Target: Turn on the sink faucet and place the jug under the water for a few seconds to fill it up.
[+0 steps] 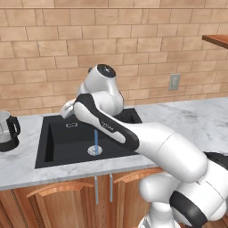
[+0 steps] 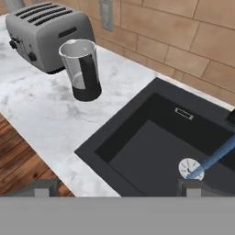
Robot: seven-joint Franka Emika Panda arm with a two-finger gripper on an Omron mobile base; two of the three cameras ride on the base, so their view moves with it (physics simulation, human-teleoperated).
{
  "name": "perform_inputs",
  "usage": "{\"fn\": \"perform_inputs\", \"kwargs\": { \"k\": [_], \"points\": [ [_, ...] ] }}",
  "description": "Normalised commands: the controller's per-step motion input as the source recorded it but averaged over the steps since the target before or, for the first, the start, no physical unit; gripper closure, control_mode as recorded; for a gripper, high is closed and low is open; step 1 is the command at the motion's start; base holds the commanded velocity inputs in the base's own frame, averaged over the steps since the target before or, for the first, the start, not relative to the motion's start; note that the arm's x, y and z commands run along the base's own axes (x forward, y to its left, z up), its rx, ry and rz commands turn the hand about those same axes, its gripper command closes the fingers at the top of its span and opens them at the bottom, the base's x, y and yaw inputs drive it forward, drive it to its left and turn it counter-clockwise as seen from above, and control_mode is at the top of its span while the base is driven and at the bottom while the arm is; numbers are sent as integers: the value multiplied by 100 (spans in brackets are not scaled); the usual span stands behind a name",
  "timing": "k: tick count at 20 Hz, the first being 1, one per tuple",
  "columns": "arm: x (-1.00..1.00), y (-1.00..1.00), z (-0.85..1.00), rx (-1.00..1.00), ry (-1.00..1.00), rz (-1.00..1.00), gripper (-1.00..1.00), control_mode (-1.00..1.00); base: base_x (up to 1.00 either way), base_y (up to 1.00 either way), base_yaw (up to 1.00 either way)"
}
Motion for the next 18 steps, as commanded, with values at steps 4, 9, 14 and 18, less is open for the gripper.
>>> {"fn": "perform_inputs", "kwargs": {
  "k": [4,9,14,18],
  "points": [
    [3,61,-5,0,0,13,-100,-100,0,0,0],
    [3,31,-7,0,3,0,-100,-100,0,0,0],
    [13,47,-22,0,4,0,-100,-100,0,0,0],
    [18,38,-24,0,5,0,-100,-100,0,0,0]
  ]
}}
